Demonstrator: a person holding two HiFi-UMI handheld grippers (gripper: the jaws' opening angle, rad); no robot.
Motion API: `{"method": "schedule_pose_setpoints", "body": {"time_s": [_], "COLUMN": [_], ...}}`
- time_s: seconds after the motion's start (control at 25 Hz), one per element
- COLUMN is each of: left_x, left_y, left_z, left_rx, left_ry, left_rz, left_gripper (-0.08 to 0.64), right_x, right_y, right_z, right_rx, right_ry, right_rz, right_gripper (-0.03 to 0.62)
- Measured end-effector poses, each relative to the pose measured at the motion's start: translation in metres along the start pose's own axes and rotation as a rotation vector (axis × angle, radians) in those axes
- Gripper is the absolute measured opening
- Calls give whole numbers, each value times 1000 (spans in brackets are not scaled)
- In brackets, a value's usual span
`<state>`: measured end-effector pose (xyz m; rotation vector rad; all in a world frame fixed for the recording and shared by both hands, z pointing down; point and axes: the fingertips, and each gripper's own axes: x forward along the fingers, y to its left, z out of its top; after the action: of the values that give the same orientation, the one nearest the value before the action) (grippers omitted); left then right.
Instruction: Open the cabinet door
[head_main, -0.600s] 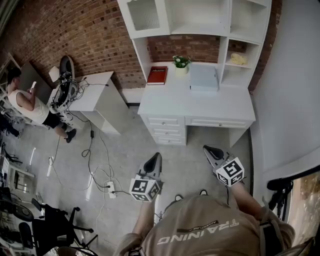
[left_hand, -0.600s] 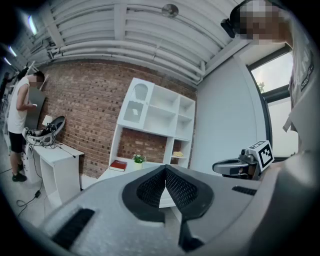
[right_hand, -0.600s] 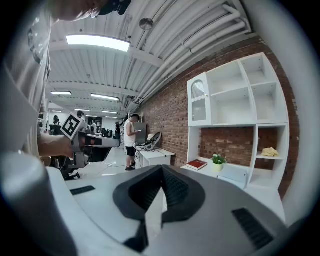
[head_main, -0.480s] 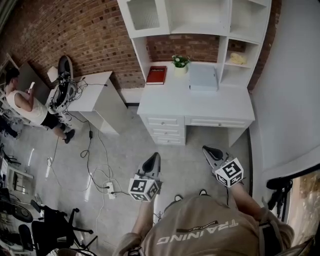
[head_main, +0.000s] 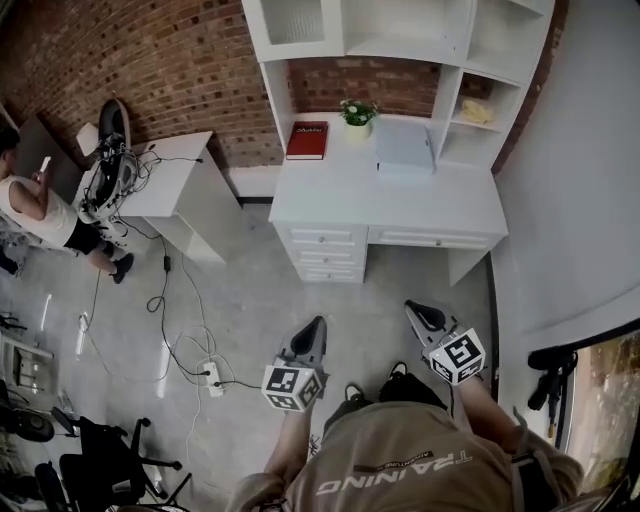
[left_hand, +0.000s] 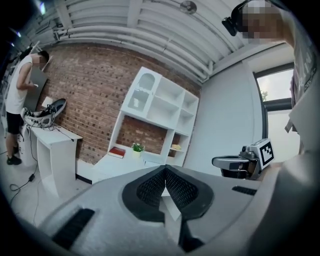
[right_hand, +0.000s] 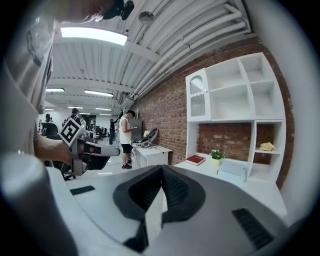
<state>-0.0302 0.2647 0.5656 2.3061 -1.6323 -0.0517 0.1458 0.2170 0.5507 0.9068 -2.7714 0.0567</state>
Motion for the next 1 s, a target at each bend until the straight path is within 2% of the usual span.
{"method": "schedule_pose_setpoints", "body": {"time_s": [0.12, 0.44, 0.64, 0.76, 1.0], "left_x": [10, 62, 83, 105, 139], "left_y": [10, 3, 36, 46, 58], "left_z": [-3, 25, 59, 71, 66], "left_rx": [-12, -18, 32, 65, 65], "left_ry": [4, -44, -48, -42, -23], "left_rz": [-3, -40, 27, 54, 127], "left_gripper": [9, 9, 9, 9, 9], "right_x": [3, 18, 51, 75, 113], "right_y": [1, -40, -57, -82, -133], "right_z": [-5, -22, -19, -15, -28], "right_rx": [-11, 85, 70, 48, 38], "right_ry": [28, 36, 13, 1, 14], "right_rz": [5, 23, 79, 98, 143], "right_gripper": [12, 12, 12, 12, 12]}}
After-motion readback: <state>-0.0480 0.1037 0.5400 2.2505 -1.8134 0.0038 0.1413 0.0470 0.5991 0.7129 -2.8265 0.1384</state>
